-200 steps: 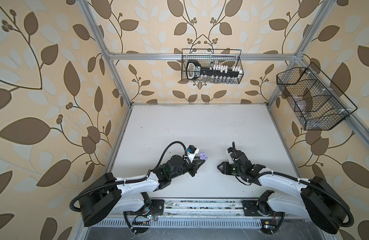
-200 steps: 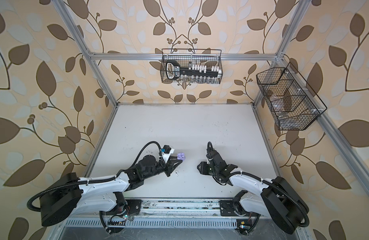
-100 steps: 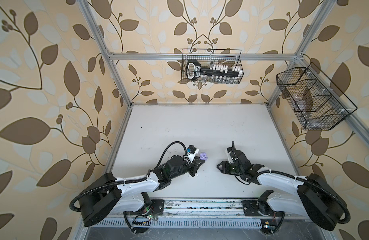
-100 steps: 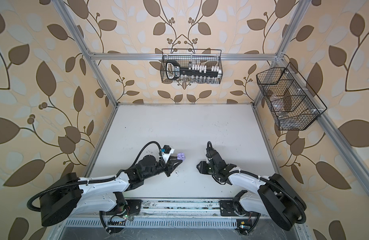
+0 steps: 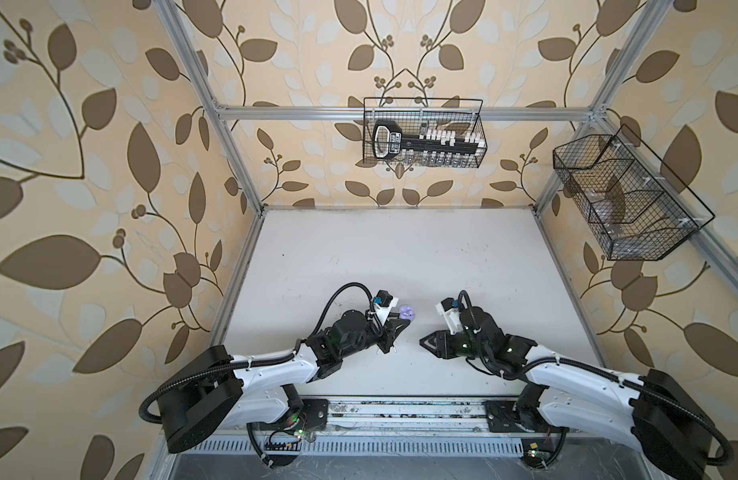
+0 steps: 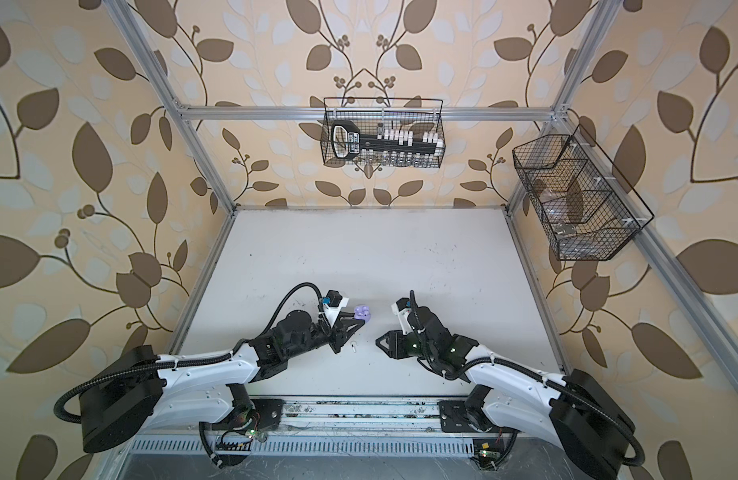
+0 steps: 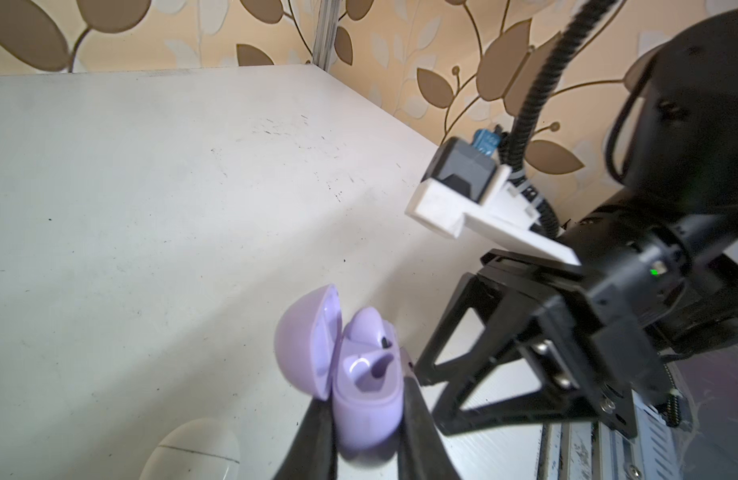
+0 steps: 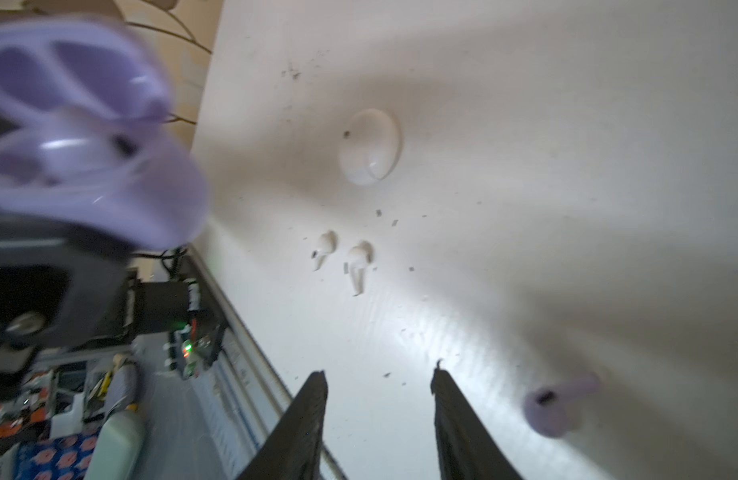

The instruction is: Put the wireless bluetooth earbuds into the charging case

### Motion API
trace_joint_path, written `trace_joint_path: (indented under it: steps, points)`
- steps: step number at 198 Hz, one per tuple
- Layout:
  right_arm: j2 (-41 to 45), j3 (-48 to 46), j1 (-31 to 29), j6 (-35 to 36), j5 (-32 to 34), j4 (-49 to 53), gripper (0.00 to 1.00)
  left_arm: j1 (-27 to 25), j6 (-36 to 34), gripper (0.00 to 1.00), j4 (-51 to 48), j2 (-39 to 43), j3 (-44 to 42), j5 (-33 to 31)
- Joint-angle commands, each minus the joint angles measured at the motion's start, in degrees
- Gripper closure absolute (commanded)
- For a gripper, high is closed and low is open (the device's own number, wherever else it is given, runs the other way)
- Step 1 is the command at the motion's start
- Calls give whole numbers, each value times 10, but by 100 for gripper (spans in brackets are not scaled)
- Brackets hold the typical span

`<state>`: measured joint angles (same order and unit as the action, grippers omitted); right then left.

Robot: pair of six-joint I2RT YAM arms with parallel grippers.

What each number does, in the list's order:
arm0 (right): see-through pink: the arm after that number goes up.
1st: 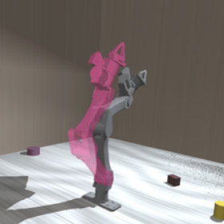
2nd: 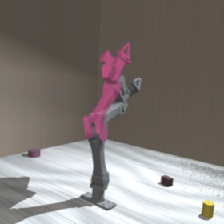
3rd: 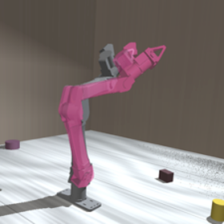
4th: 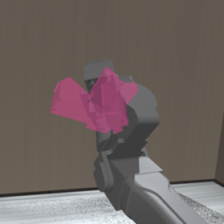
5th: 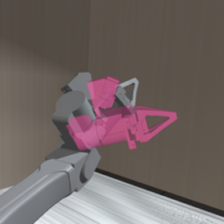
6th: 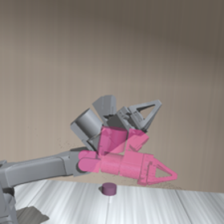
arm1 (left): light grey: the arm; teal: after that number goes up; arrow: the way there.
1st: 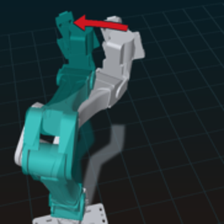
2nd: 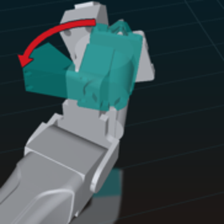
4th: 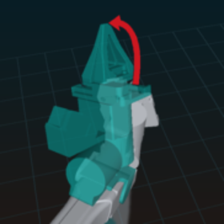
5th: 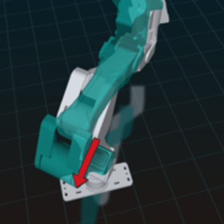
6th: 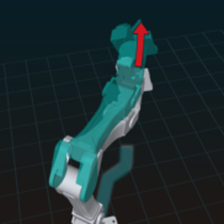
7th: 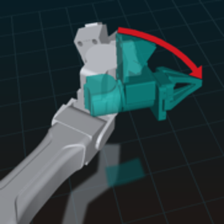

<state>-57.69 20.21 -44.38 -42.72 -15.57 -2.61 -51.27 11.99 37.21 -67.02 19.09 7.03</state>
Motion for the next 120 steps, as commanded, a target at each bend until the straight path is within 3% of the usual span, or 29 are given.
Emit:
trace_joint_path:
  steps: [1,27,59,120]
  points:
    - [37,12,2,-19,-5,48,56,6,-2,96,20,0,14,3]
    - [64,0,37,-10,30,104,56,6,-2,96,20,0,13,4]
    - [37,-9,55,-15,85,131,56,6,-4,96,18,4,13,1]
    - [-20,-8,32,-30,82,105,57,7,-6,96,15,6,12,-1]
